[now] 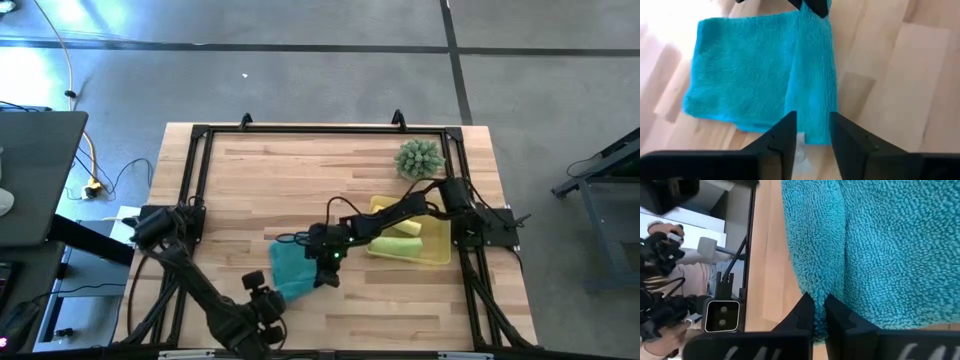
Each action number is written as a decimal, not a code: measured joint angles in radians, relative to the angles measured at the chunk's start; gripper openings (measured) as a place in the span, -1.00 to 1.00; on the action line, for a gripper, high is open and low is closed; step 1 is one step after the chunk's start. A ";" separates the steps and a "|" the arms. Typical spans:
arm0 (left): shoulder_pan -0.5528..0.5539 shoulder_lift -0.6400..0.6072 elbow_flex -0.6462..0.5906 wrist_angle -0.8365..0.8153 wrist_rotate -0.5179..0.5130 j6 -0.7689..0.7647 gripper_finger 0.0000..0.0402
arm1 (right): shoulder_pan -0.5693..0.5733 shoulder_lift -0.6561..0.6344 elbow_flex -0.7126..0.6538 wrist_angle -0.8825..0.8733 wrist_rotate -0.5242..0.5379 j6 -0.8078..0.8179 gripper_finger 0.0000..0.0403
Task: Roll microfiber towels into tight, uniform cylinder then place into a basket
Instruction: Roll the blue microfiber towel
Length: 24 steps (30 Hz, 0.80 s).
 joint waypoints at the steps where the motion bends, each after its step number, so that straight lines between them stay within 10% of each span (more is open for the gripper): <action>1: 0.007 0.000 -0.012 0.027 0.000 0.001 -0.44 | 0.000 0.000 0.000 0.000 0.001 0.002 -0.99; 12: 0.063 0.013 -0.035 0.125 0.103 0.113 0.02 | 0.004 -0.001 0.001 -0.010 0.062 0.007 -0.99; 24: 0.053 0.111 -0.032 0.110 0.091 0.050 -0.18 | 0.006 -0.001 0.001 -0.017 0.070 -0.026 -0.99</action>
